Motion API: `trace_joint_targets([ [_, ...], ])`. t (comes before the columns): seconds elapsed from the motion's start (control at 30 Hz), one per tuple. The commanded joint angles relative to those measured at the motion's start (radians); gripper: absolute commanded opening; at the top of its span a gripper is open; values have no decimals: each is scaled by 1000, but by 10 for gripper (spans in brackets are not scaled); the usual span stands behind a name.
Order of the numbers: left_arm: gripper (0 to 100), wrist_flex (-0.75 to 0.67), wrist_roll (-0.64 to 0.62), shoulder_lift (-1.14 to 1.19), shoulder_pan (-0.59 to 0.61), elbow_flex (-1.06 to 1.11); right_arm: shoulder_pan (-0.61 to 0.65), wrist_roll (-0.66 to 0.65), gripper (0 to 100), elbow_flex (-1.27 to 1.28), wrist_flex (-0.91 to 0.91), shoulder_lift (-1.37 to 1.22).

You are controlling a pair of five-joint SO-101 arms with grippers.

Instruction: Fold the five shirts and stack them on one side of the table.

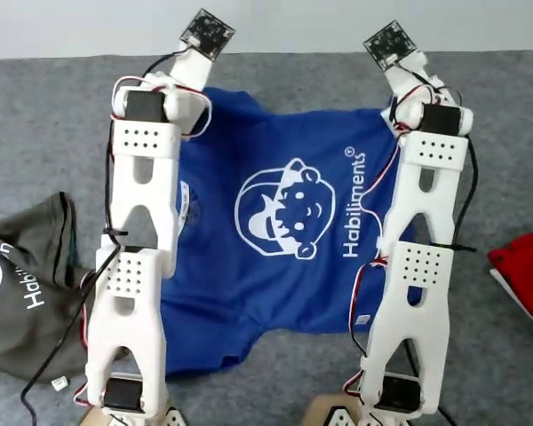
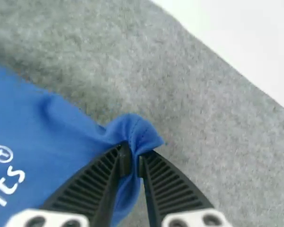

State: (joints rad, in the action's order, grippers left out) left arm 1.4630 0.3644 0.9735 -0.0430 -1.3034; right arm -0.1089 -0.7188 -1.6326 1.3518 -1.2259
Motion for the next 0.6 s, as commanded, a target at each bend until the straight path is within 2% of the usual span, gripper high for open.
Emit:
trace_joint_targets([
  [0.0, 6, 32, -5, -84, -18, -42, -4, -3, 12, -49, 36, 97],
  [0.13, 6, 103, 17, -92, -23, -51, -5, -3, 12, -49, 124, 117],
  [0.3, 6, 290, 112, -114, -41, -113, -4, -3, 12, -49, 288, 174],
  [0.47, 6, 295, 121, -150, -26, -107, -4, -3, 12, -49, 435, 228],
  [0.57, 6, 295, 124, -192, -25, -68, -22, -3, 12, -48, 446, 259],
])
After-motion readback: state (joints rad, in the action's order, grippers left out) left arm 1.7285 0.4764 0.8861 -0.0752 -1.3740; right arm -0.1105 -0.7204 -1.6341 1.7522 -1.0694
